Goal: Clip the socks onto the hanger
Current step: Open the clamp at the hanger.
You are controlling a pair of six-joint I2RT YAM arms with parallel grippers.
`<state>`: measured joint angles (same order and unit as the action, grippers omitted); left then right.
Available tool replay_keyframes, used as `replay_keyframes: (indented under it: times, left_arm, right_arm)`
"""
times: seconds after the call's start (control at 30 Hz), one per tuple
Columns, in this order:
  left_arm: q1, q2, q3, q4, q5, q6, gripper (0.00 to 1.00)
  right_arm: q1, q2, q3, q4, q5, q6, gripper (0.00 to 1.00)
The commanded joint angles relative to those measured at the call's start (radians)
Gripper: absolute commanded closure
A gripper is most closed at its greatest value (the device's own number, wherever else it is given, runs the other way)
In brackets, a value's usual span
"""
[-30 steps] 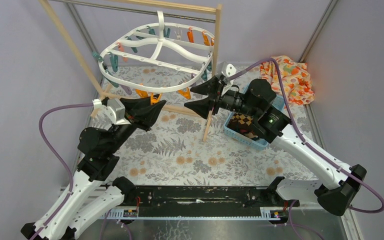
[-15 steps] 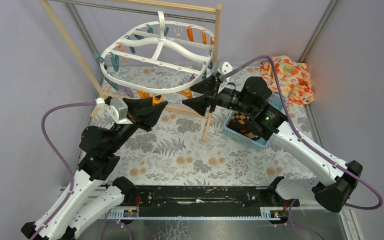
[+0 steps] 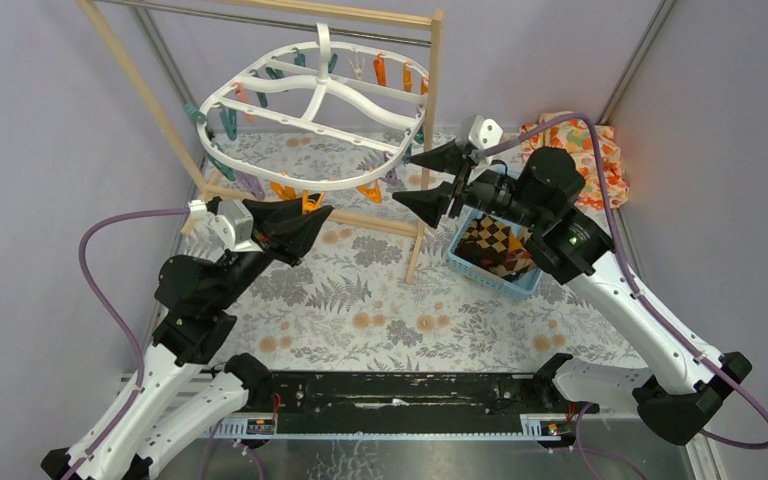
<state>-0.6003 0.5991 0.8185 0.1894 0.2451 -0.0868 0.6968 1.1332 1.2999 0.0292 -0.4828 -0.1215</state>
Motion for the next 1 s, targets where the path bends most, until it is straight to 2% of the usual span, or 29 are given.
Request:
replay_keyframes:
  times: [0.0, 0.23, 0.57, 0.77, 0.97]
  left_arm:
    - [0.002, -0.019, 0.011, 0.004, 0.023, 0.024, 1.0]
    - [0.002, -0.028, 0.014, -0.009, 0.018, 0.031, 1.0]
    - [0.002, -0.037, 0.01, -0.021, 0.005, 0.04, 1.0]
    - [0.002, -0.042, 0.007, -0.027, 0.002, 0.044, 1.0]
    - [0.002, -0.044, -0.002, -0.014, 0.0, 0.037, 1.0]
  right_arm:
    - [-0.033, 0.025, 0.084, -0.023, -0.096, -0.036, 0.25]
    - [-0.046, 0.085, 0.114, -0.04, -0.21, -0.01, 0.25]
    - [-0.048, 0.124, 0.07, 0.094, -0.288, 0.083, 0.31]
    - [-0.048, 0.078, 0.024, 0.086, -0.229, 0.069, 0.33]
    - [-0.047, 0.034, -0.02, 0.099, -0.247, 0.098, 0.36]
